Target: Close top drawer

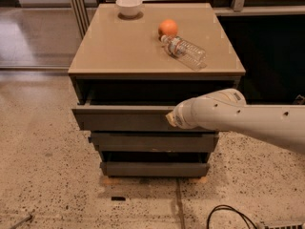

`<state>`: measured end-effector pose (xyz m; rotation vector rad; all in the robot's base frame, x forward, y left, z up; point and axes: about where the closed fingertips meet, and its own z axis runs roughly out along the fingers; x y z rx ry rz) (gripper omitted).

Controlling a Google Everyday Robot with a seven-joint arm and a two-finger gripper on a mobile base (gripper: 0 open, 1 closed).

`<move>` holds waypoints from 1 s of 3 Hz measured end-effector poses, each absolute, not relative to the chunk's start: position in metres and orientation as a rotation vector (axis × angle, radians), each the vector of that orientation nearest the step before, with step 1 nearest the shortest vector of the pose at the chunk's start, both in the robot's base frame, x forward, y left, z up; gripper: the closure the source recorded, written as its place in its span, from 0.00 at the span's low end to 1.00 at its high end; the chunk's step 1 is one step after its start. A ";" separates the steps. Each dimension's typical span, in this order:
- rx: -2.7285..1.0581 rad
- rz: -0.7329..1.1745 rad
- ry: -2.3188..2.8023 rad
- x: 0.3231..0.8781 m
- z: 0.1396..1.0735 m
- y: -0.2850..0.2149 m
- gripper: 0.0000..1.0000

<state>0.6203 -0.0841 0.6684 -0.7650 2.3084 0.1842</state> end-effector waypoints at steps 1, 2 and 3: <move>-0.693 0.186 2.300 0.647 0.665 -0.088 1.00; -0.545 0.196 2.300 0.671 0.664 -0.100 1.00; -0.545 0.196 2.300 0.671 0.664 -0.100 1.00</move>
Offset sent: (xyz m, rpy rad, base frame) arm 0.0762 -0.0190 -0.0099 0.1434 -0.0499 -0.2653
